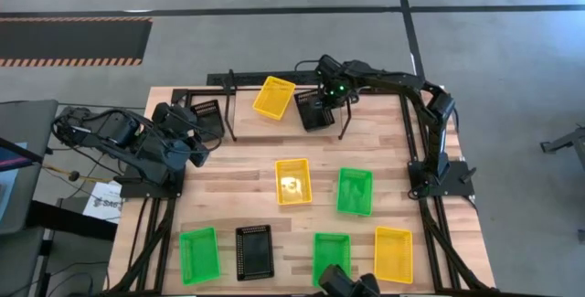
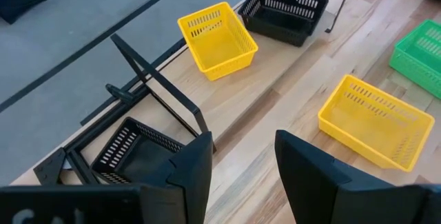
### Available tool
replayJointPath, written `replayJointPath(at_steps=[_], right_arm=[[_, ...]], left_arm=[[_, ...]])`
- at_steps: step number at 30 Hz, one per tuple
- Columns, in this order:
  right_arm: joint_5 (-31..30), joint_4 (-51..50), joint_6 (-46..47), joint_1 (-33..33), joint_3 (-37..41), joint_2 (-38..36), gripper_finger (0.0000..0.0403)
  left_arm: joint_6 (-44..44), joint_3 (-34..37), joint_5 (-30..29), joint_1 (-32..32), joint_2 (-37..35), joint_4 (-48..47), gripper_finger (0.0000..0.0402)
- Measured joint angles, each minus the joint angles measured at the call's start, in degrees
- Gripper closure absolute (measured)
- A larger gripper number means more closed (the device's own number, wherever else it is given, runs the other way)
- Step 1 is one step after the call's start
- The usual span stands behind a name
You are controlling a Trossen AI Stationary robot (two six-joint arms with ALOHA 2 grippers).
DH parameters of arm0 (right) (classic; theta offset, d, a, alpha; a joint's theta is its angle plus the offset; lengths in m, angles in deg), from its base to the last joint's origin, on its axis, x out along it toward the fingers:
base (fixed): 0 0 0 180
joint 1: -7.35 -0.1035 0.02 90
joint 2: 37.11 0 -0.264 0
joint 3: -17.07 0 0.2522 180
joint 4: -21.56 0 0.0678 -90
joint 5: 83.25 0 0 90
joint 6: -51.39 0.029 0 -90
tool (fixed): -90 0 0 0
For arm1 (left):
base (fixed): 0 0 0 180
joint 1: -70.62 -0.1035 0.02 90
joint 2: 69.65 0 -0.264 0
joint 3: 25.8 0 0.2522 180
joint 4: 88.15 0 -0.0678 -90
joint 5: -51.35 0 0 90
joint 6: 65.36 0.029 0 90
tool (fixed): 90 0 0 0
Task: Stack baskets on shelf by color
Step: Put the top right black bin on the shelf
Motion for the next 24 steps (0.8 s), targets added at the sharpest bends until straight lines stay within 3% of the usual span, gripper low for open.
replayJointPath(at_steps=[10, 24], right_arm=[[0.04, 0.5, -1.58, -0.77, -6.44, -0.07, 0.0264], [0.54, 1.81, -2.37, -2.18, -6.63, 0.07, 0.0249]], left_arm=[[0.0, 0.0, 0.0, 0.0, 0.0, 0.0, 0.0253], [0.02, -0.02, 0.0, 0.0, 0.0, 0.0, 0.0253]])
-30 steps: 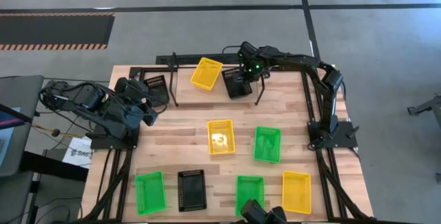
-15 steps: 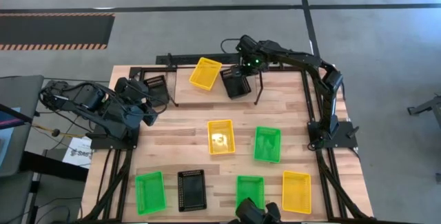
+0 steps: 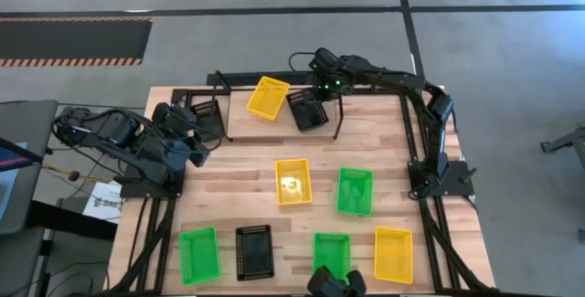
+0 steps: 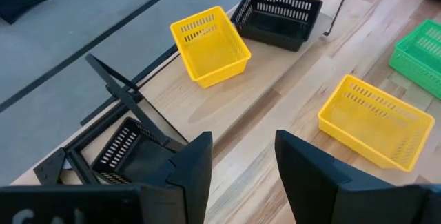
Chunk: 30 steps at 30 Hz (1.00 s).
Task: Stack baskets on shelf by color
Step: Put the top right black bin on the shelf
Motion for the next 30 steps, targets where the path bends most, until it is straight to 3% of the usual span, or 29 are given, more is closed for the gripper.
replayJointPath(at_steps=[10, 30], right_arm=[[6.66, 9.33, 0.55, -0.46, 2.94, -0.01, 0.0248], [17.17, 18.45, 0.58, -1.4, 4.81, -0.07, 0.0253]], left_arm=[[0.0, 0.0, 0.0, 0.0, 0.0, 0.0, 0.0253], [-0.35, 0.0, 0.0, -0.01, 0.0, 0.0, 0.0253]])
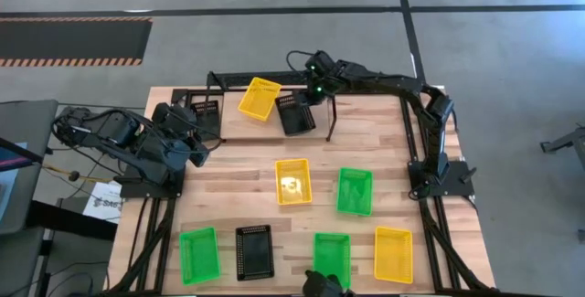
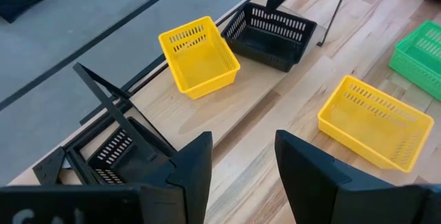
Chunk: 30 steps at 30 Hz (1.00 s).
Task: Stack baskets on shelf by color
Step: Put the top right black bin on the shelf
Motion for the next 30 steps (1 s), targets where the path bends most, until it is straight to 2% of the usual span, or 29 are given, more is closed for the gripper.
replayJointPath(at_steps=[12, 15, 19, 22, 26, 30], right_arm=[[4.95, 6.88, -2.11, -2.95, -0.02, 0.0, 0.0267], [4.97, 6.92, -3.35, -3.91, -0.02, 0.0, 0.0303], [4.74, 3.73, -8.13, -5.73, -0.04, -0.02, 0.0386], [0.41, -1.95, -10.57, -7.33, -0.07, -0.02, 0.0393], [-9.25, -9.24, -13.13, -9.11, -0.07, -0.02, 0.0398], [-15.85, -12.01, -13.22, -9.64, -0.07, -0.02, 0.04]], left_arm=[[0.13, 0.0, 0.0, -0.01, 0.0, -0.02, 0.0253], [0.13, 0.0, 0.0, 0.01, 0.0, -0.02, 0.0253], [0.13, 0.02, 0.0, 0.01, 0.0, -0.02, 0.0253], [0.13, 0.01, 0.0, 0.02, 0.0, -0.02, 0.0253], [0.13, 0.0, 0.0, -0.01, 0.0, -0.02, 0.0253], [-0.12, 0.0, 0.0, -0.01, 0.0, -0.02, 0.0253]])
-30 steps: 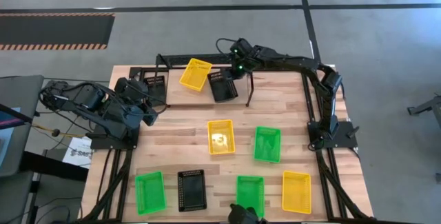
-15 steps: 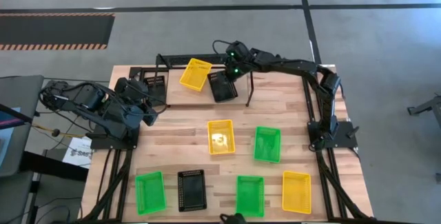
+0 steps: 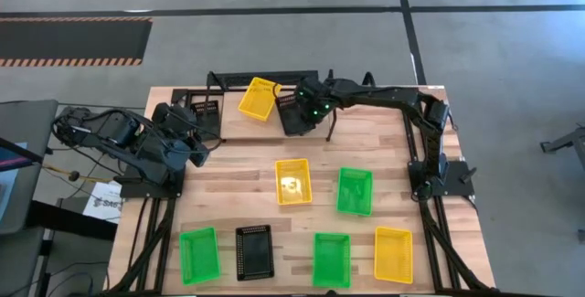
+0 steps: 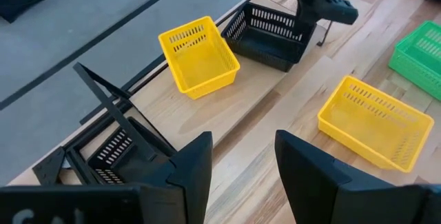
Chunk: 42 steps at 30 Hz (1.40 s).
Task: Stack baskets on shelf by color
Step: Put the top right black bin on the shelf
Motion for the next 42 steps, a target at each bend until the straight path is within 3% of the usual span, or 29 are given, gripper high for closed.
replayJointPath(at_steps=[6, 10, 21, 34, 42], right_arm=[[-8.89, -0.71, 1.86, 0.34, 0.0, 0.0, 0.0401], [-11.4, -2.52, 4.21, 1.3, 0.02, 0.0, 0.0401], [-12.43, -4.99, 7.56, -1.89, 0.02, 0.0, 0.0402], [-12.36, 4.58, 10.71, -5.58, -1.91, -0.09, 0.0402], [-14.21, 6.99, 9.84, -2.08, -3.19, -0.07, 0.0403]], left_arm=[[-1.3, 0.0, -0.02, 0.0, 0.0, 0.02, 0.0253], [-1.49, 0.0, -0.02, 0.01, 0.0, 0.02, 0.0253], [-1.58, 0.02, -0.02, 0.02, 0.0, 0.02, 0.0253], [-1.63, 0.0, -0.02, 0.0, 0.0, 0.02, 0.0253], [-1.6, 0.02, -0.02, 0.02, 0.0, 0.02, 0.0253]])
